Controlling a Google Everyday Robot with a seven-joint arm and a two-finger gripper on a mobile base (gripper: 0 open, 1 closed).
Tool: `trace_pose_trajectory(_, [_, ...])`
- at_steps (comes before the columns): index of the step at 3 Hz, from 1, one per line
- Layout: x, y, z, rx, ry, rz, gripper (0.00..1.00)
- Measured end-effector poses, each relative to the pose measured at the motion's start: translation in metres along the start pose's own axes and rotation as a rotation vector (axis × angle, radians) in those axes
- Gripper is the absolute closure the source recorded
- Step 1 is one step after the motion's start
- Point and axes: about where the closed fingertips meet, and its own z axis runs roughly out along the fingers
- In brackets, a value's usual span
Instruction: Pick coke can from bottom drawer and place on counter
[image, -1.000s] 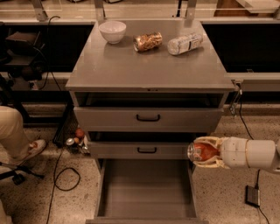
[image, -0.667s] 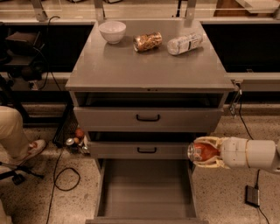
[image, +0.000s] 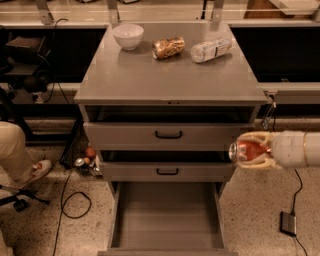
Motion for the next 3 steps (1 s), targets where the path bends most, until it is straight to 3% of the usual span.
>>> trace_pose_trajectory(1, [-0.021, -0.068, -0.049, 0.068, 0.030, -0.026, 1.00])
trace_pose_trajectory(2, [-0.021, -0.066, -0.047, 0.063, 0.029, -0.025, 1.00])
trace_pose_trajectory(3, [-0.025, -0.079, -0.047, 0.070, 0.018, -0.006, 1.00])
